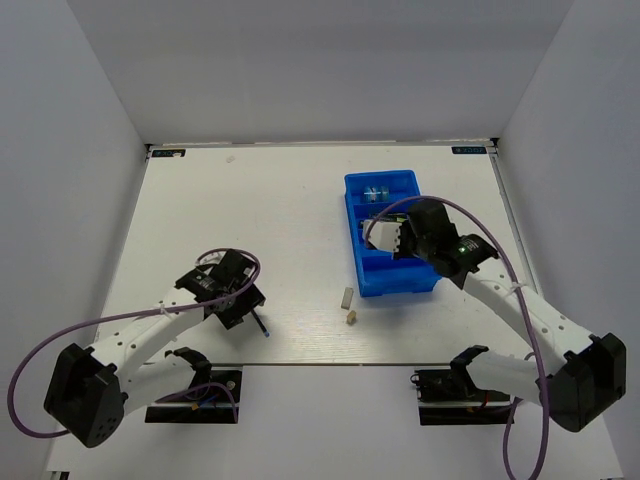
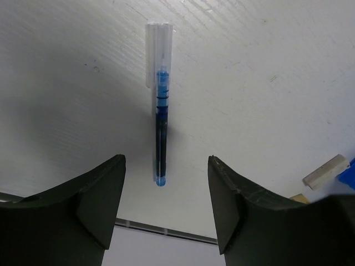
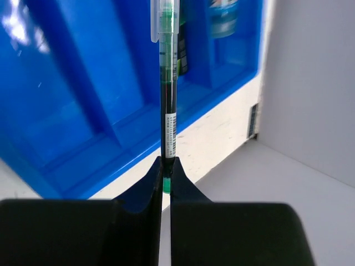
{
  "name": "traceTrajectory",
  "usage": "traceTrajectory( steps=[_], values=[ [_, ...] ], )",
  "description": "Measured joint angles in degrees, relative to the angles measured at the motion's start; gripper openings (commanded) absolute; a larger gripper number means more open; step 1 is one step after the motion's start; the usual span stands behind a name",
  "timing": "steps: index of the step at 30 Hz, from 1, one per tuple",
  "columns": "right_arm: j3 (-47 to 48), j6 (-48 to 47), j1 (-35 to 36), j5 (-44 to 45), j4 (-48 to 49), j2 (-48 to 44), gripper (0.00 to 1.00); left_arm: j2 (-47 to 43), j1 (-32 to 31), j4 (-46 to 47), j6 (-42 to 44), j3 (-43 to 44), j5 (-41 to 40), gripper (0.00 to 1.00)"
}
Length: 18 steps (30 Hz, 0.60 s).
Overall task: Sort the stationery into containers
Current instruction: Place the pen in the storage box.
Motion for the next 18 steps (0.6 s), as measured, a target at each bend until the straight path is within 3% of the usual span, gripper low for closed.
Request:
traceTrajectory(
  steps=[14,18],
  values=[
    [-3.65,-11.21,-11.43,-16.33,-3.56,6.36,0.00,3.54,1.14,0.04,-0.39,1.53,2.10,0.71],
    [-3.43,-12.22,-12.92,-17.97,-2.86,10.60,0.27,3.72,1.53,0.02,-0.39,1.55,2.67,0.71]
  ],
)
